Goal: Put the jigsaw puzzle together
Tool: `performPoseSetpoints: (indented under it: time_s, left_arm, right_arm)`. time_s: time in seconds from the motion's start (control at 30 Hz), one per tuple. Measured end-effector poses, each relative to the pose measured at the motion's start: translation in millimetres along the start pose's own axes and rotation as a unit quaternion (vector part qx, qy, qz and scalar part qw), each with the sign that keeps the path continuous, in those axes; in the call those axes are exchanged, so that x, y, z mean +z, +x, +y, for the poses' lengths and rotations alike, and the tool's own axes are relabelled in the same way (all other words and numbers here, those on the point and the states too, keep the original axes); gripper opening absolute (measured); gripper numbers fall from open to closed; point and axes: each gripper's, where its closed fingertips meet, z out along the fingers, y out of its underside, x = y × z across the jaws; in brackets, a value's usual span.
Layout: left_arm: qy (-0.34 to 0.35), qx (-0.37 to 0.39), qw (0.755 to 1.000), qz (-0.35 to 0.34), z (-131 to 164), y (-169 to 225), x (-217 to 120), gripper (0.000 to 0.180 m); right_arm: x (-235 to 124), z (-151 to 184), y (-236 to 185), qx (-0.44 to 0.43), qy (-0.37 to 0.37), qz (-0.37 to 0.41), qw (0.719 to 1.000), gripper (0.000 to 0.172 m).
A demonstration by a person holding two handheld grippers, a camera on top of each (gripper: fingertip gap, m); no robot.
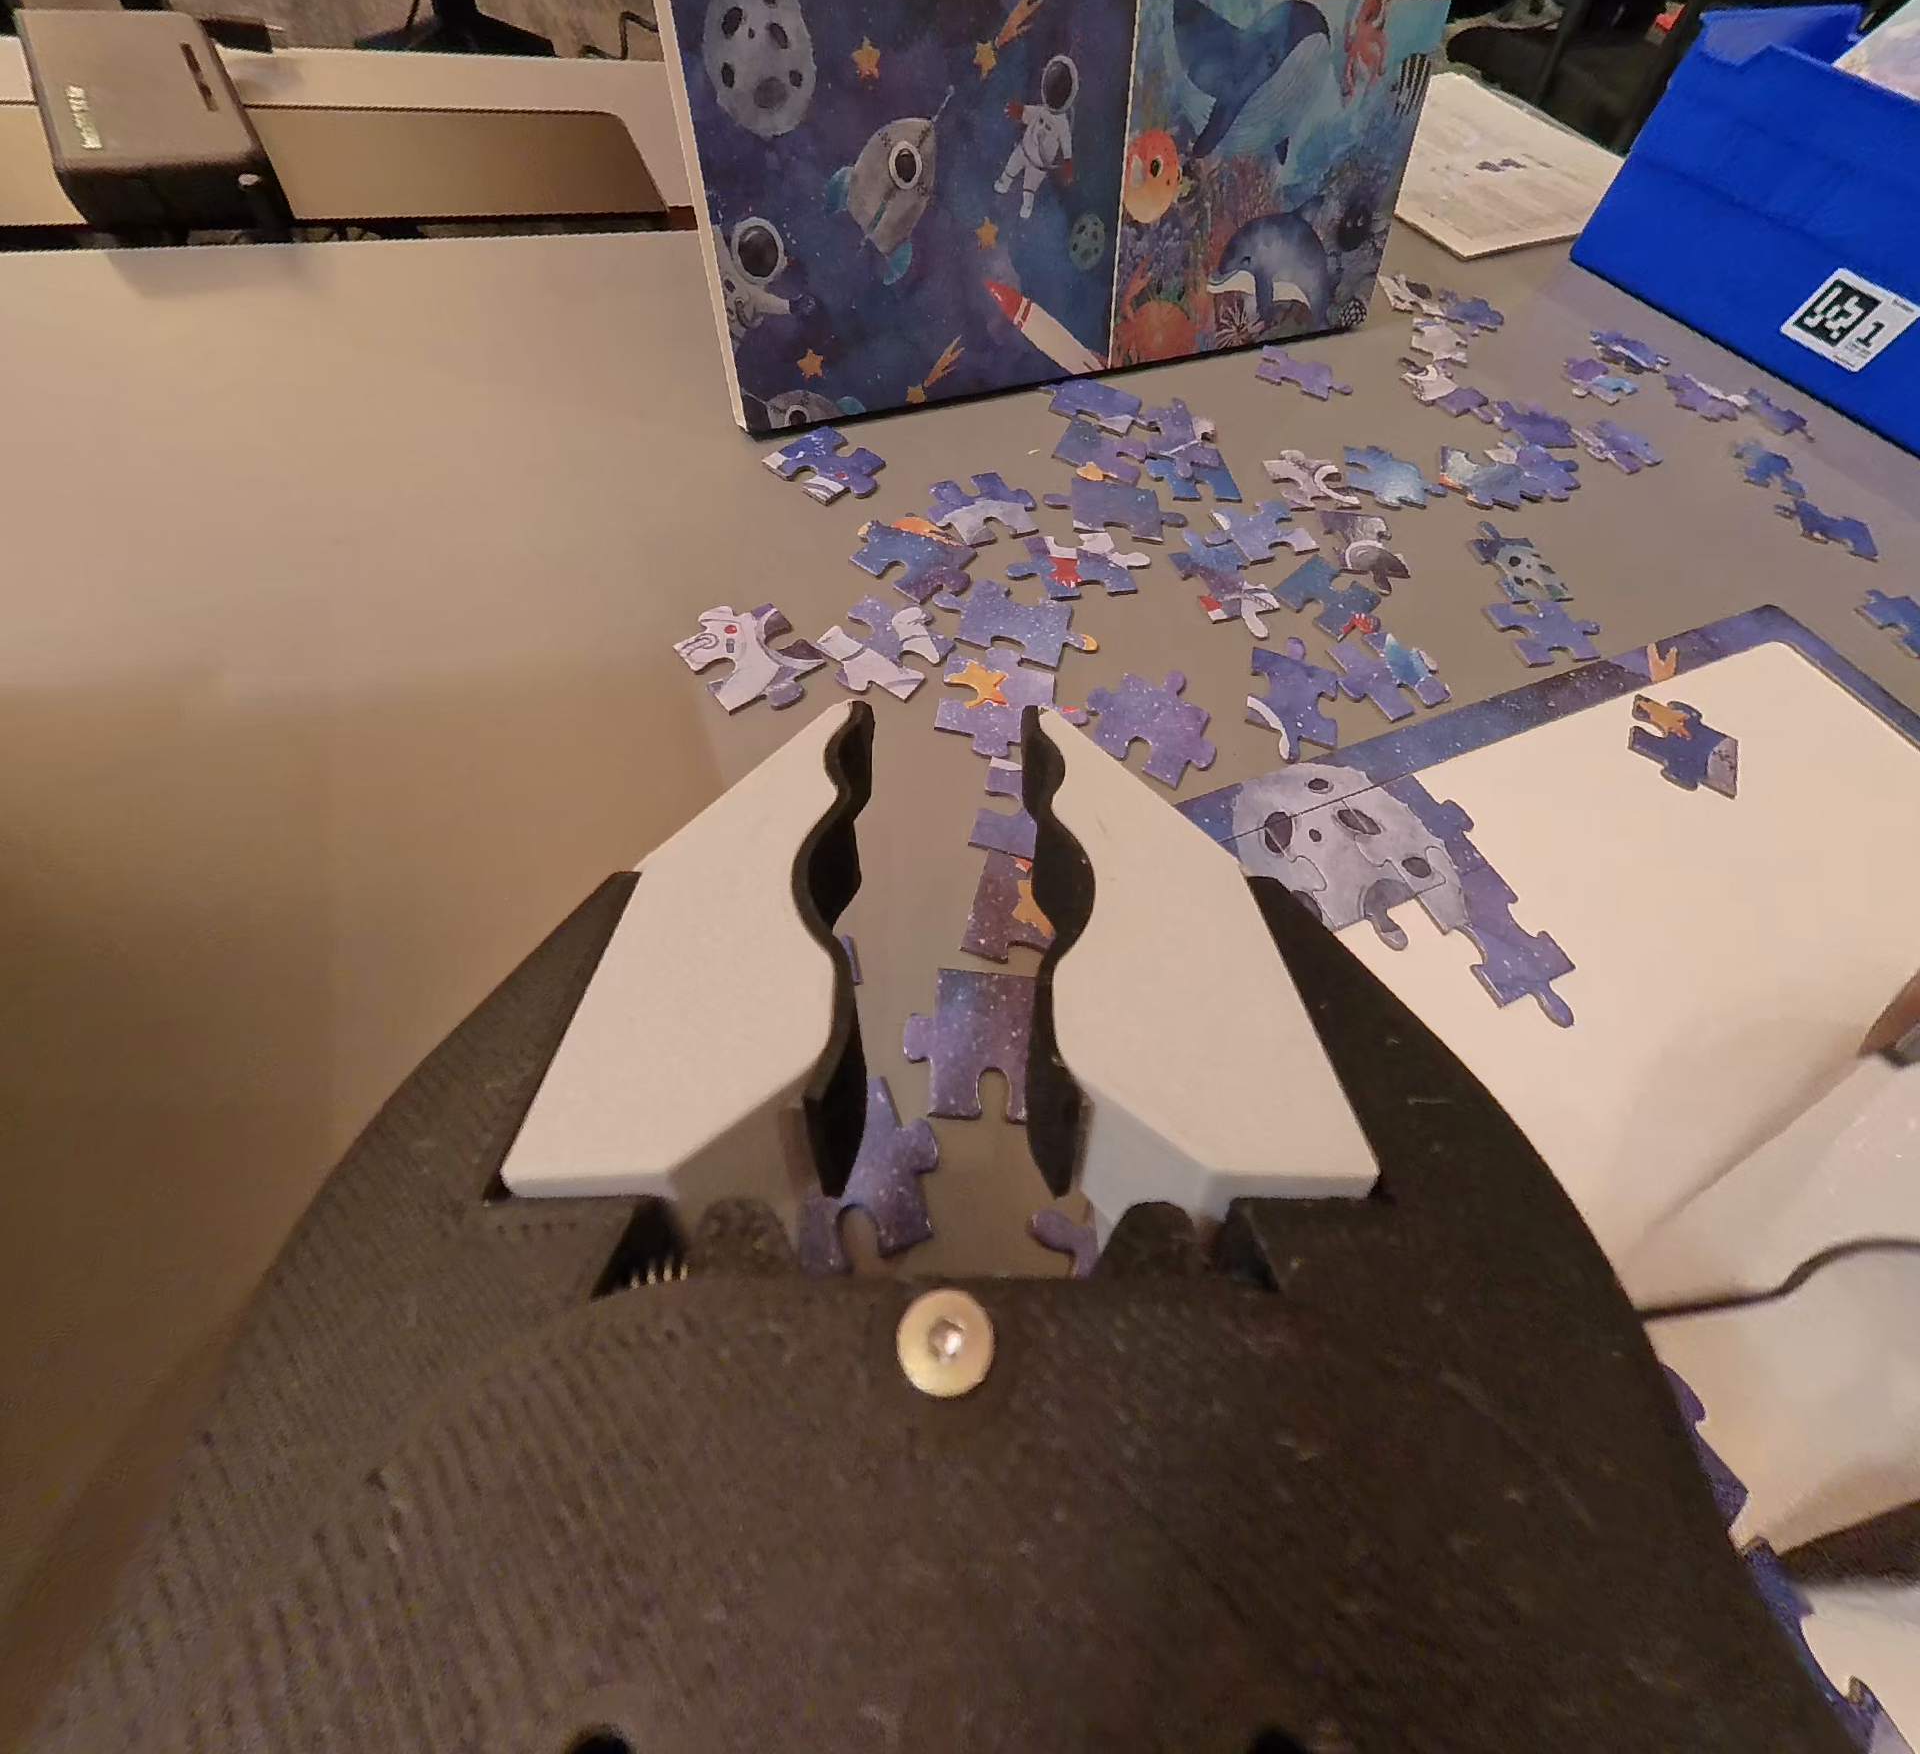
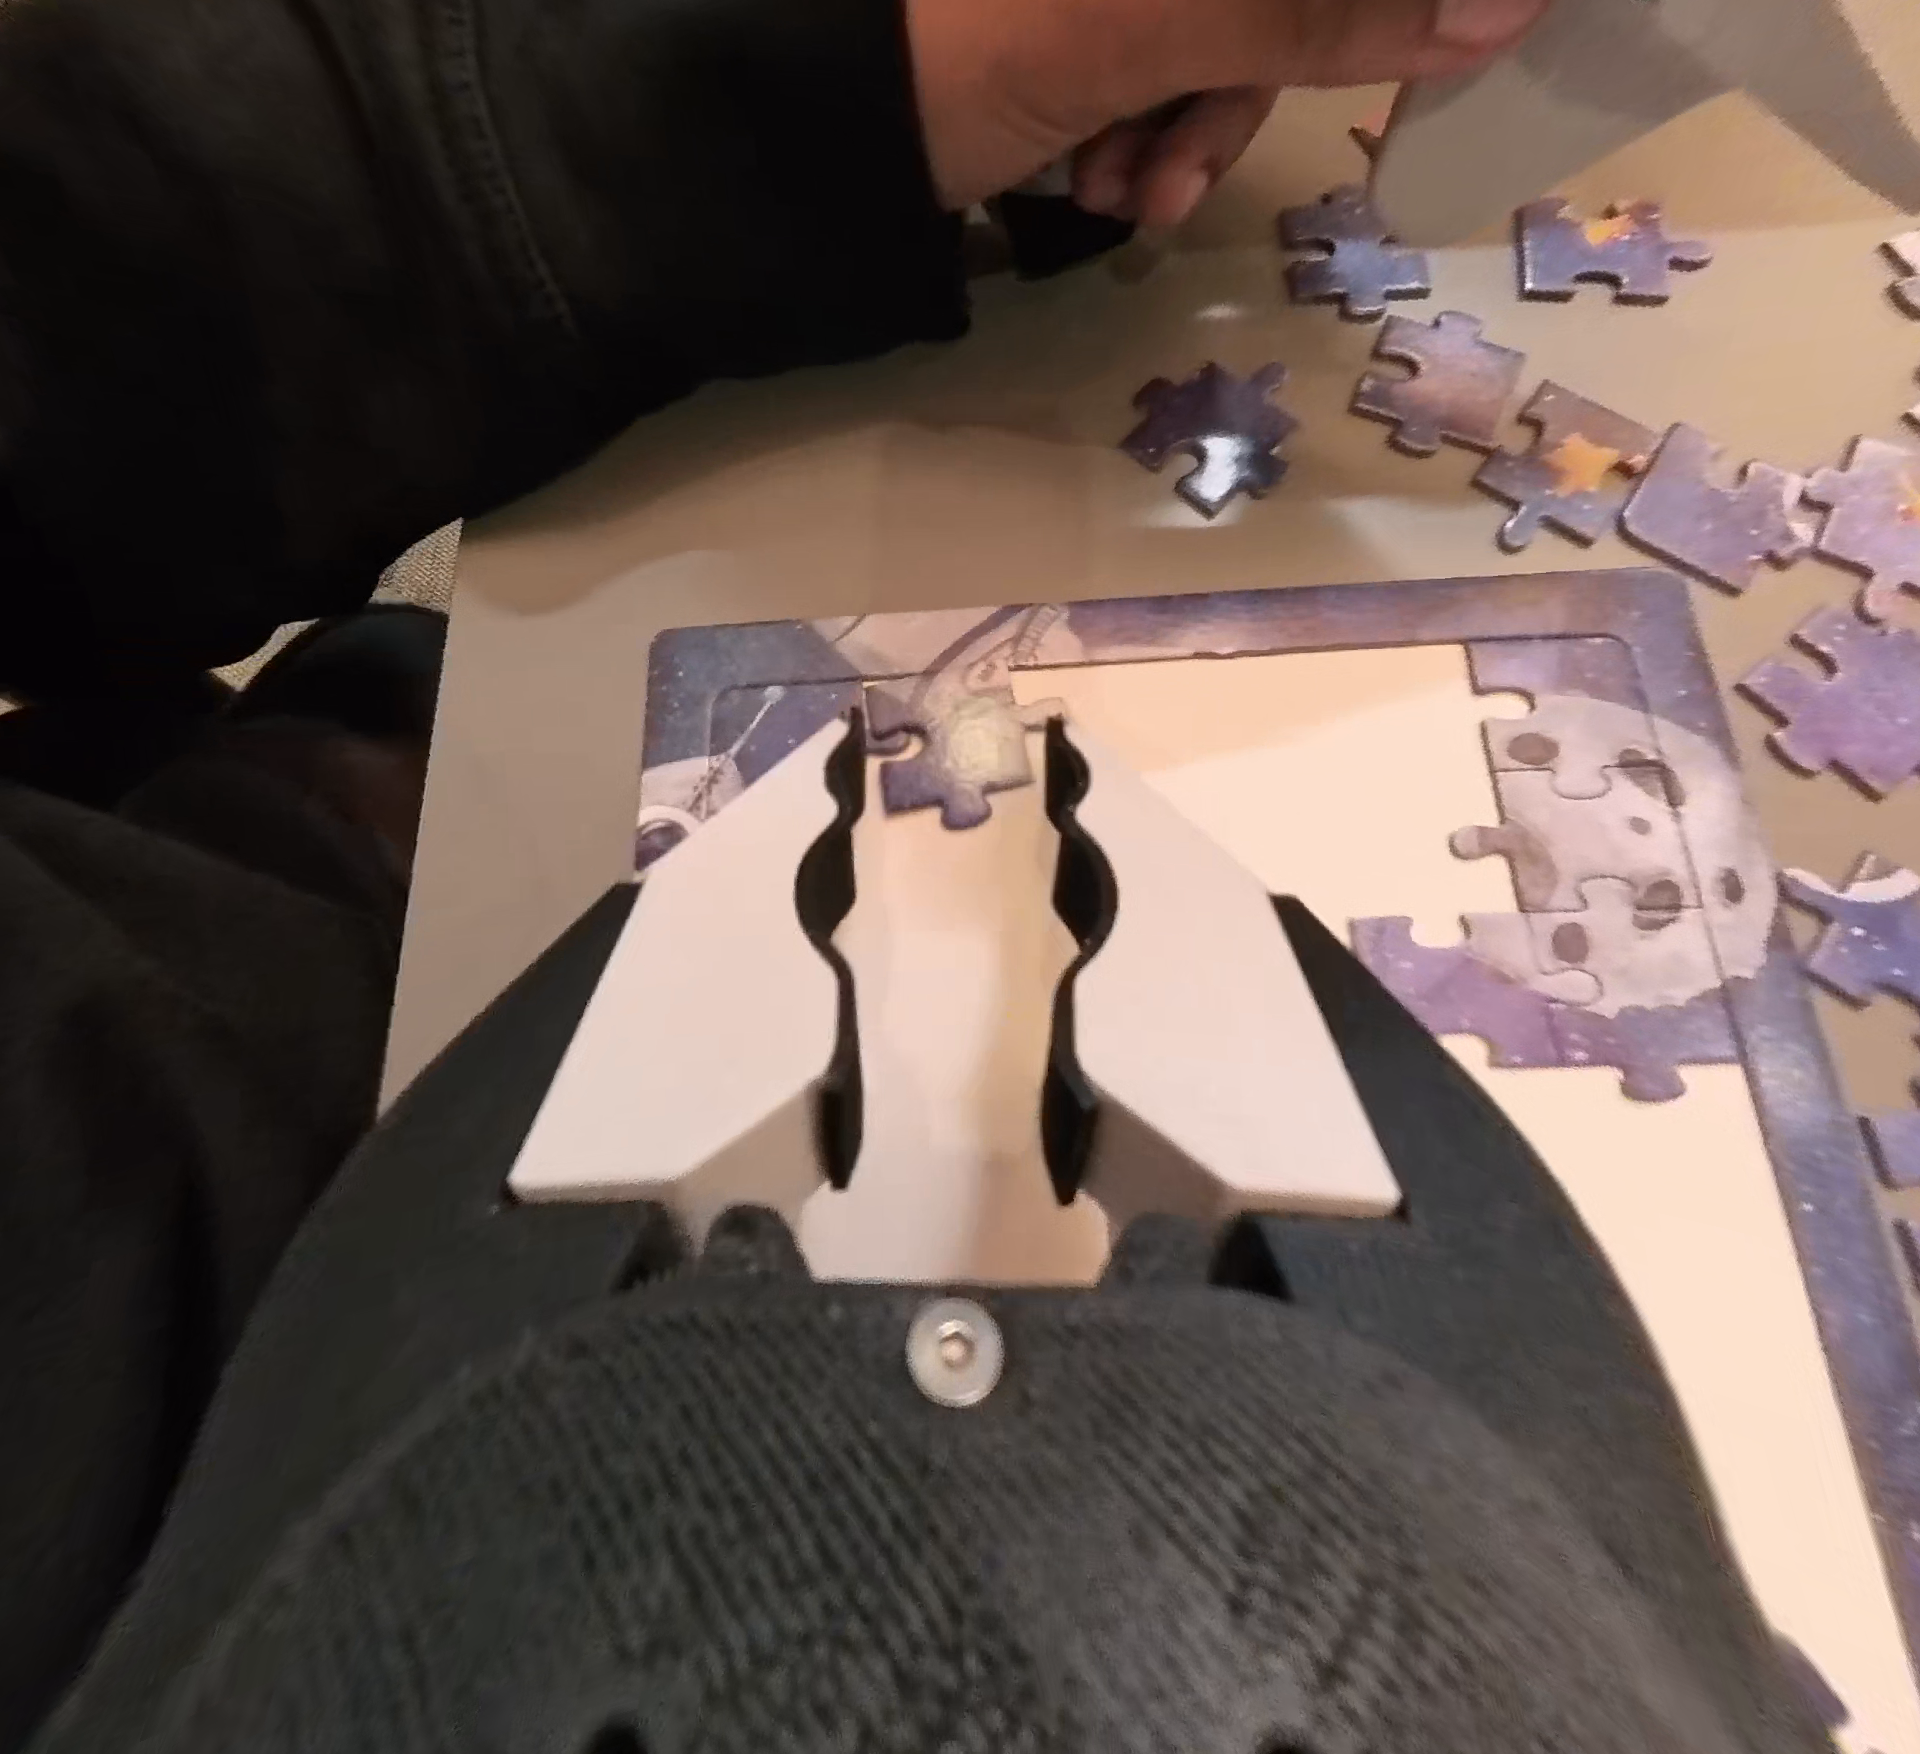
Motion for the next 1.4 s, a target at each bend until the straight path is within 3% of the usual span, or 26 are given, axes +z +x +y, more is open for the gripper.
performPoseSetpoints:
  time_s: [0.23,0.4,0.77,0.93,1.4]
  left_arm:
    - [-0.002,0.001,1.000,0.000,0.4,0.2,0.6,0.027]
    - [-0.002,0.001,1.000,0.000,0.4,0.3,0.5,0.027]
    - [-0.002,0.003,1.000,0.000,0.4,0.6,0.5,0.027]
    - [-0.002,0.002,1.000,0.001,0.4,0.8,0.5,0.027]
    - [-0.003,0.002,1.000,0.001,0.7,1.5,0.9,0.027]
  right_arm:
    - [-4.3,10.4,5.1,0.024,-0.002,-0.037,0.999,0.036]
    - [-0.7,13.1,-1.5,-0.011,-0.015,-0.034,0.999,0.037]
    - [-3.7,13.7,-18.6,-0.013,-0.014,-0.083,0.996,0.029]
    - [-6.6,9.8,-10.3,-0.024,-0.003,-0.058,0.998,0.027]
    - [4.5,4.3,-31.2,-0.067,-0.001,-0.078,0.995,0.034]
